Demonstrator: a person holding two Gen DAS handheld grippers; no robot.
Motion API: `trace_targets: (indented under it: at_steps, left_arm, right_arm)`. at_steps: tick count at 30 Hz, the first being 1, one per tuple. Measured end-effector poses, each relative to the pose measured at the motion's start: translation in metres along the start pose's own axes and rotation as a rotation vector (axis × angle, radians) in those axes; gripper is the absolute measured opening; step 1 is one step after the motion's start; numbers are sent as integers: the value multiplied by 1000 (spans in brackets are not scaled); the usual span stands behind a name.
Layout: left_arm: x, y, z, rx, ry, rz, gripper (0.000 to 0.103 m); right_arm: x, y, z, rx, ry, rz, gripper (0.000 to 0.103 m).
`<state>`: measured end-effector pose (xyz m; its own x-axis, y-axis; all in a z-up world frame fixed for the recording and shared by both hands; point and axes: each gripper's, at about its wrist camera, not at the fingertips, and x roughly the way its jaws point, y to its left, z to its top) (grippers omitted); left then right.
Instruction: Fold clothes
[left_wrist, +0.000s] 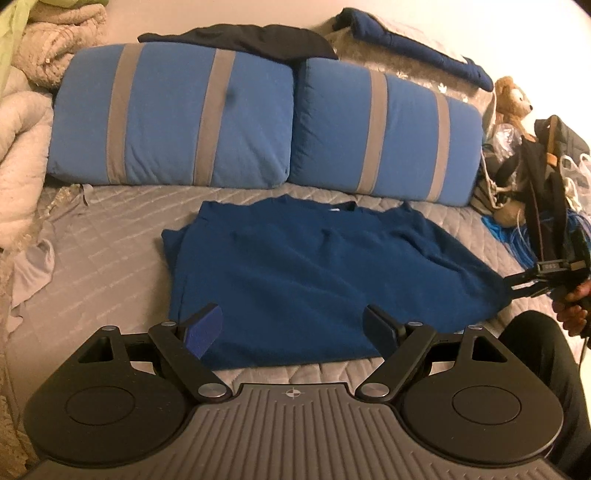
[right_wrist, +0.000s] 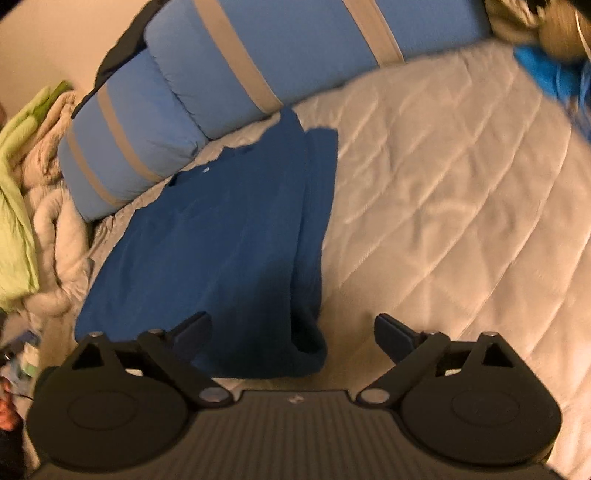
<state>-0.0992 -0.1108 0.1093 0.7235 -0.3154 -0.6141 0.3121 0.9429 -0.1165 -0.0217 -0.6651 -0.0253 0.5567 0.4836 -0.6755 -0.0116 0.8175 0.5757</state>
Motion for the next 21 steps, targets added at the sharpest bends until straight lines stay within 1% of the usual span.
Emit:
trace_targets:
  at_steps: [2, 4, 7, 8, 9, 10, 11, 12, 13, 14, 15, 18, 21]
  left_arm:
    - [4, 0, -3, -4, 7, -3, 84]
    - [7, 2, -5, -20, 11, -9, 84]
    - [12, 4, -9, -48, 5, -13, 84]
    - [14, 5, -11, -60, 2, -14, 84]
    - [16, 6, -13, -72, -2, -14, 84]
    - [18, 6, -15, -82, -5, -13, 84]
    - [20, 7, -16, -90, -8, -12, 84]
    - [20, 7, -16, -95, -13, -12, 84]
    - [19, 7, -16, -99, -17, -12, 84]
    - [19, 7, -16, -103, -22, -13, 84]
    - [19, 7, -16, -105, -28, -9, 84]
    - [19, 6, -18, -104, -36, 9, 84]
    - [22, 1, -17, -82, -21, 19, 84]
  right_arm:
    - [9, -7, -3, 54, 15, 21, 92]
    - [15, -13, -6, 112, 10, 53, 91]
    - [18, -16, -8, 175, -2, 105, 84]
    - [20, -17, -8, 201, -1, 129, 75]
    - [22, -18, -8, 226, 6, 148, 64]
    - [26, -17, -9, 233, 13, 144, 60]
    - [29, -16, -9, 239, 21, 139, 54]
    - [29, -12, -8, 224, 11, 137, 45]
    - [30, -8, -7, 210, 1, 134, 41]
    - [30, -4, -6, 195, -9, 131, 30]
    - [30, 0, -5, 181, -19, 128, 22]
    - [30, 12, -2, 137, -48, 120, 15]
    - [21, 38, 6, 39, -92, 108, 14]
